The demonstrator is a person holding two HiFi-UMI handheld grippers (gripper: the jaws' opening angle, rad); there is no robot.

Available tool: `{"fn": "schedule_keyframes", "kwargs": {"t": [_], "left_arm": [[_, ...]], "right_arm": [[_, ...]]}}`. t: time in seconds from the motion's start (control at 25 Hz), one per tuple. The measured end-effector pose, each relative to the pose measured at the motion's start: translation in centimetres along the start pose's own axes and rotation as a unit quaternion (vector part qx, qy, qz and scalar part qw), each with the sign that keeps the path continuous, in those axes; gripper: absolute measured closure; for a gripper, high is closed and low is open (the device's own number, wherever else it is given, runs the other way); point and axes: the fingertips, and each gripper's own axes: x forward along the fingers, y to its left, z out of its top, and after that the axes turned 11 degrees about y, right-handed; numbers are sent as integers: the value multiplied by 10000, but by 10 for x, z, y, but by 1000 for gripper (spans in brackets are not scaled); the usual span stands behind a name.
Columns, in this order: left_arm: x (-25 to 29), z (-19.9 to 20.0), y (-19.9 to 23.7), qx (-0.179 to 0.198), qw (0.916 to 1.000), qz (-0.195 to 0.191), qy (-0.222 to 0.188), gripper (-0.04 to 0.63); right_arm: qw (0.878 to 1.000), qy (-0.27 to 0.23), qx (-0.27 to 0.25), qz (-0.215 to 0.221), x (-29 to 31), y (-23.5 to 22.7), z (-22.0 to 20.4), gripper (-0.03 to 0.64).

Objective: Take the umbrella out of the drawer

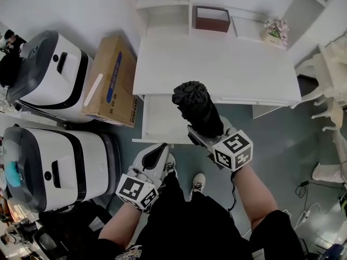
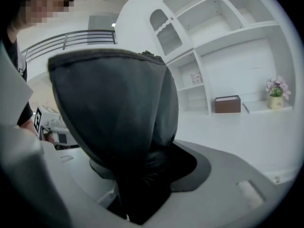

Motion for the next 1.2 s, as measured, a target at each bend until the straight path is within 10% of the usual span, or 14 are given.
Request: {"fn": "schedule_keyframes", "kwargs": {"t": [0.72, 1.2], "left_arm": [[-59, -25, -119, 15, 9995, 281, -174, 595], [-105, -45, -121, -4, 9997, 210, -157, 595]], "right_arm": [[9946, -588, 738, 435, -153, 78, -55, 337], [9930, -725, 803, 464, -165, 136, -69, 337]]}}
